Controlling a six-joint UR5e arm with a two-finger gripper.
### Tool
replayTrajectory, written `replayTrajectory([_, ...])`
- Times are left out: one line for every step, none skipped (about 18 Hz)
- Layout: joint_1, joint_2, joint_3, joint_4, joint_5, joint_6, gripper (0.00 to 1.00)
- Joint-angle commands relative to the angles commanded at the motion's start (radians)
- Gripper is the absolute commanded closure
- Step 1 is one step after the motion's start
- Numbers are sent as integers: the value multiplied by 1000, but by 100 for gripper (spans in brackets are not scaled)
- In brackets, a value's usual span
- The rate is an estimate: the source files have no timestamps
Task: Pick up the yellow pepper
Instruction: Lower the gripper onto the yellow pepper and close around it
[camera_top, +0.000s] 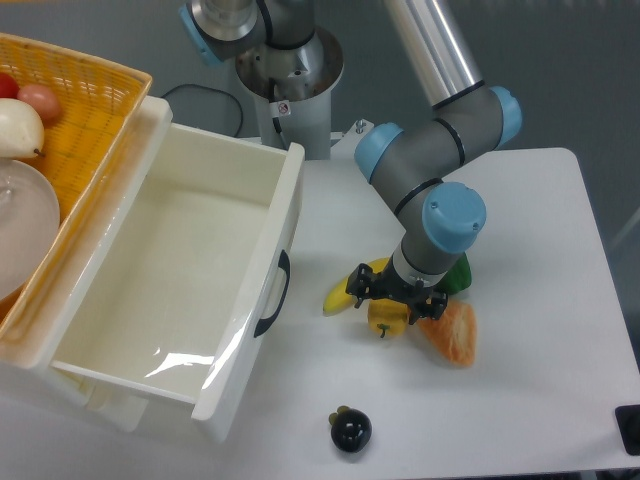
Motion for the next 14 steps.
replayTrajectory([0,-6,3,0,8,0,0])
replayTrajectory([0,-11,6,0,14,0,0])
replayTrajectory([2,-18,9,2,20,3,0])
replayTrajectory([3,-20,11,2,20,11,0])
replayTrajectory([5,-20,11,3,20,15,0])
replayTrajectory([5,-20,11,3,20,15,0])
replayTrajectory([5,-18,11,3,20,15,0])
replayTrajectory([5,-18,11,3,20,15,0])
replayTrajectory([3,-18,11,3,20,15,0])
replayTrajectory([3,-18,12,2,20,15,6])
replayTrajectory([3,-18,11,2,20,17,15])
replayTrajectory([2,-20,11,0,20,17,22])
replayTrajectory([2,-20,9,0,20,17,30])
replayTrajectory([2,-20,9,0,20,17,36])
